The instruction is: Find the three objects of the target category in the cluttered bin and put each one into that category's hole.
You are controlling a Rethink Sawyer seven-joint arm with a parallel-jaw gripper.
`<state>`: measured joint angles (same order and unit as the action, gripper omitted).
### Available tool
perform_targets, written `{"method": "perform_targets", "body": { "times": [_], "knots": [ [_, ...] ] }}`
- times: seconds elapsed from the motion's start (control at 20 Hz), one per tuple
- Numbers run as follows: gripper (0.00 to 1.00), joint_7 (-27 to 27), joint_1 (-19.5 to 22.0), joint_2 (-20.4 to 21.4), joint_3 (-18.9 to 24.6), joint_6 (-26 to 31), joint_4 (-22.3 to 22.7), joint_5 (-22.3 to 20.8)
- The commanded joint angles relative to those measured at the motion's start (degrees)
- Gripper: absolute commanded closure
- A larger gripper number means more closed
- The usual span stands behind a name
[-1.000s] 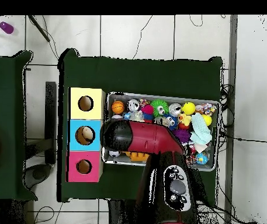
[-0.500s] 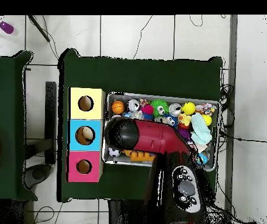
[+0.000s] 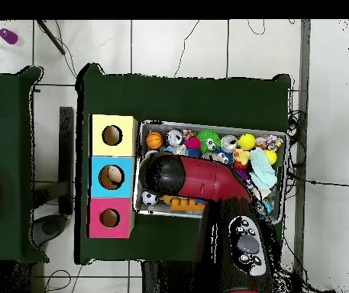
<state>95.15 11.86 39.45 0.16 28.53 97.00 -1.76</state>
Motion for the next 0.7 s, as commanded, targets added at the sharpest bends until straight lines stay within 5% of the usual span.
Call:
{"method": "perform_targets", "body": {
  "times": [0.05, 0.25, 0.7],
  "knots": [
    [0.0, 2.73, 2.25, -6.54, 5.1, -6.42, -2.67, -3.03],
    [0.0, 3.92, 0.17, -8.93, 2.59, -6.71, -5.36, -3.54],
    [0.0, 1.6, 2.65, -10.29, 4.92, -8.86, -5.02, -3.77]
  ]
}}
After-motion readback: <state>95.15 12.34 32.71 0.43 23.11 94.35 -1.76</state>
